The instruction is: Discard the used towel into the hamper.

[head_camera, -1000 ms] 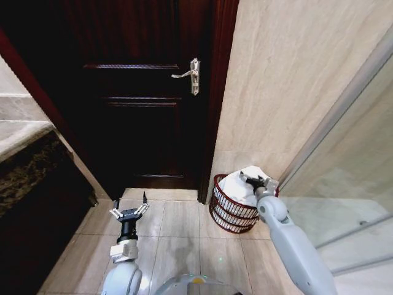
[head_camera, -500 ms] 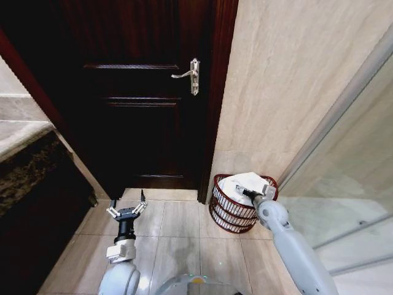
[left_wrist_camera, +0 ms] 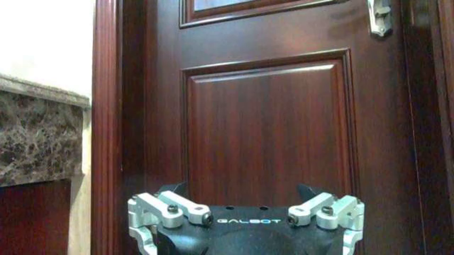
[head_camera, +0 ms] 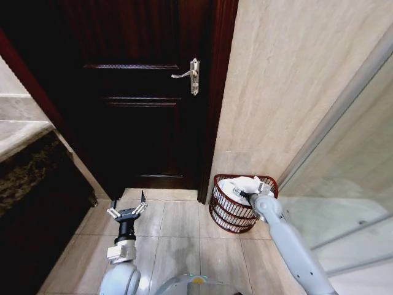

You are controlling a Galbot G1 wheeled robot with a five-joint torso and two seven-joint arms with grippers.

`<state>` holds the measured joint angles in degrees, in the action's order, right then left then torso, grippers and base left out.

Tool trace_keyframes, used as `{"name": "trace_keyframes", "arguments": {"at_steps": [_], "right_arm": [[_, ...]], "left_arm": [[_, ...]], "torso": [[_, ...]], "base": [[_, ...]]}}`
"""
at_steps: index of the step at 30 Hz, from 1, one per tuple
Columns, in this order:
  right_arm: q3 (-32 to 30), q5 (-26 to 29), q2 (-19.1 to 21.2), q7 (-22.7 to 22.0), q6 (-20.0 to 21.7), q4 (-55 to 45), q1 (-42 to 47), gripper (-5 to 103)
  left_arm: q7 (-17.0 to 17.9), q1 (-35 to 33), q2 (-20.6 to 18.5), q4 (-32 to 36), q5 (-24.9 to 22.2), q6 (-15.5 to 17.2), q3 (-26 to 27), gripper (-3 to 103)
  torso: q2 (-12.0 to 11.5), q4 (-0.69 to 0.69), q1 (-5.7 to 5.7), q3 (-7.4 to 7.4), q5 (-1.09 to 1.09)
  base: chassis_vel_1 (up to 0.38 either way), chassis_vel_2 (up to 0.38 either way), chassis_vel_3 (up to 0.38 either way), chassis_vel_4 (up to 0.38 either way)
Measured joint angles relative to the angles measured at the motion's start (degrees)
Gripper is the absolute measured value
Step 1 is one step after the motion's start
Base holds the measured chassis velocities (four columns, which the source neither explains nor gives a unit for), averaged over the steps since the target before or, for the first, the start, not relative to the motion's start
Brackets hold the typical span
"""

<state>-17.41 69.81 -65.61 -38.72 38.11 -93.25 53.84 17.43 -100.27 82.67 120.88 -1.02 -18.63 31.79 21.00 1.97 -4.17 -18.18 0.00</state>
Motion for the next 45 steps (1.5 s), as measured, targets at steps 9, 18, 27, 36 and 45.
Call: {"name": "trace_keyframes", "arguments": {"at_steps": [9, 18, 27, 36, 45], "right_arm": [[0.07, 6.12, -1.71, -2.84, 0.35, 5.46, -3.29, 100], [-0.74, 6.14, -3.03, -1.51, 0.40, 9.73, -4.19, 100], [-1.38, 5.35, -3.42, -0.20, 0.31, 9.89, -3.80, 100], [-4.16, 4.75, -1.21, 2.75, -0.37, -0.81, -0.20, 100], [-14.12, -5.41, 1.65, 13.08, -2.57, -23.24, 14.58, 100]], "left_arm": [[-0.02, 0.11, 0.11, -0.74, 0.02, -0.01, 0.13, 100], [-0.08, 0.26, 0.10, -0.91, 0.12, -0.06, -0.08, 100], [-0.09, 0.31, 0.15, -0.61, 0.11, -0.08, -0.05, 100], [-0.11, -0.03, -0.05, 0.83, -0.09, 0.29, 0.14, 100], [-1.81, -0.32, -0.84, 1.45, -0.62, 1.33, 0.25, 100]], "torso": [[0.00, 0.01, 0.00, 0.00, 0.00], [0.00, 0.00, 0.00, 0.00, 0.00], [0.00, 0.00, 0.00, 0.00, 0.01], [0.00, 0.02, 0.00, -0.01, 0.02], [0.00, 0.00, 0.00, 0.00, 0.01]], "base": [[0.000, 0.000, 0.000, 0.000], [0.000, 0.000, 0.000, 0.000], [0.000, 0.000, 0.000, 0.000], [0.000, 0.000, 0.000, 0.000], [0.000, 0.000, 0.000, 0.000]]}}
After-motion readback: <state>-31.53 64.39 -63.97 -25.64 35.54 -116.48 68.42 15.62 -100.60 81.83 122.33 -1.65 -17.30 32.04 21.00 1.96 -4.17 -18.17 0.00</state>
